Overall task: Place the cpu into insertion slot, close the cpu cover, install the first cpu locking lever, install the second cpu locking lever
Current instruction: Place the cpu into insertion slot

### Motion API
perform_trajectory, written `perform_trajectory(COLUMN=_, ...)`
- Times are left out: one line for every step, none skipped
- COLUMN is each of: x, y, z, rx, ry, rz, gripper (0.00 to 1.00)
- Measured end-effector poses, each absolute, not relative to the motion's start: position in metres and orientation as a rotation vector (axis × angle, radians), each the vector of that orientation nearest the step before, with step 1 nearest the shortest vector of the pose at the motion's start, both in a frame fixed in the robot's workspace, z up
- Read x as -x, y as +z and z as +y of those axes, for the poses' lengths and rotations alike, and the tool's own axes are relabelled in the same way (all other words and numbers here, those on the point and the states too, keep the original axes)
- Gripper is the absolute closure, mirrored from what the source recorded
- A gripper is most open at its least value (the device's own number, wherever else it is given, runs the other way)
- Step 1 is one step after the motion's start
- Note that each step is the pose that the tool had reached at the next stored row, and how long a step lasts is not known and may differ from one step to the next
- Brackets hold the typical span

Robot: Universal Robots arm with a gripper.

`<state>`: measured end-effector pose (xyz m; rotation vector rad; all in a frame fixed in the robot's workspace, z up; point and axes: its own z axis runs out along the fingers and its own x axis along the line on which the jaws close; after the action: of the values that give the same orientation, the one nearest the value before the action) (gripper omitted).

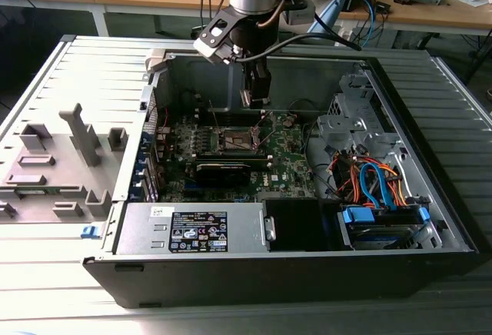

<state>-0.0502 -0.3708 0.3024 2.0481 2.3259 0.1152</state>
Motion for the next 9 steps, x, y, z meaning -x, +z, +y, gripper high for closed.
perform_trajectory(x=0.0502, y=0.3023, z=-0.3708, rx=-2.049, ry=0.115, rz=2.325, gripper=0.46)
perform_trajectory(x=0.0502, y=0.3023, z=-0.3708, rx=-2.05, ry=0.115, rz=2.324, gripper=0.46)
perform_trajectory(x=0.0502, y=0.3023, z=-0.3708, rx=-2.051, ry=0.115, rz=2.323, gripper=0.46)
perform_trajectory(x=0.0502, y=0.3022, z=-0.3708, rx=-2.052, ry=0.115, rz=2.322, gripper=0.46)
perform_trajectory(x=0.0502, y=0.3022, z=-0.3708, rx=-2.053, ry=0.115, rz=2.322, gripper=0.46)
perform_trajectory(x=0.0502, y=0.3022, z=-0.3708, rx=-2.054, ry=0.115, rz=2.32, gripper=0.46)
perform_trajectory(x=0.0502, y=0.3021, z=-0.3708, rx=-2.055, ry=0.115, rz=2.319, gripper=0.46)
perform_trajectory(x=0.0502, y=0.3021, z=-0.3708, rx=-2.057, ry=0.115, rz=2.318, gripper=0.46)
perform_trajectory(x=0.0502, y=0.302, z=-0.3708, rx=-2.058, ry=0.115, rz=2.317, gripper=0.46)
